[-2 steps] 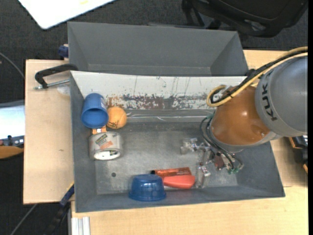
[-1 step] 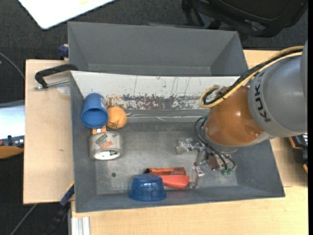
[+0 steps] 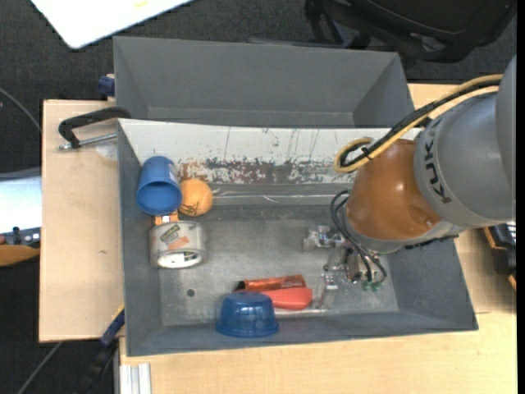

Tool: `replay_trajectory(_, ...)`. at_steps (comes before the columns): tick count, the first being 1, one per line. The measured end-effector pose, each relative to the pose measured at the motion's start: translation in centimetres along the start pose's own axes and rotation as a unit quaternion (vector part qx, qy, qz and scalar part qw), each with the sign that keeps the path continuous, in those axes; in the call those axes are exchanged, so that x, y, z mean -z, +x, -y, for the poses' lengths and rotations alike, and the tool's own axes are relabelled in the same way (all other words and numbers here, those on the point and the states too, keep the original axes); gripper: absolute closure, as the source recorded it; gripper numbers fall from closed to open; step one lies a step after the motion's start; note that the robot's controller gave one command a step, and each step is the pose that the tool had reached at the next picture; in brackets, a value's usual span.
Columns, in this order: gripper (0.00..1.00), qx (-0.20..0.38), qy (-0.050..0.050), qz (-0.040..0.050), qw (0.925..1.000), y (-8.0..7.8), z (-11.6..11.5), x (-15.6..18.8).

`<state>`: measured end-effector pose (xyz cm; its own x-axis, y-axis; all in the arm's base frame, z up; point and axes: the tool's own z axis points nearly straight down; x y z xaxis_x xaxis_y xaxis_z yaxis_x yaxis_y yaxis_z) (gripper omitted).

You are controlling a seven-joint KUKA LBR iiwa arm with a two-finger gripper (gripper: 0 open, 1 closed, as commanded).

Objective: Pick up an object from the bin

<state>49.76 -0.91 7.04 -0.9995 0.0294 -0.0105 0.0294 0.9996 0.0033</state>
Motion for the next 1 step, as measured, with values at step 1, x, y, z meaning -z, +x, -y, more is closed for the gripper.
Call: replay_trajectory(1,0.0,-0.079,0.0,0.0002,0.9969,-0.96,-2.77,-0.02)
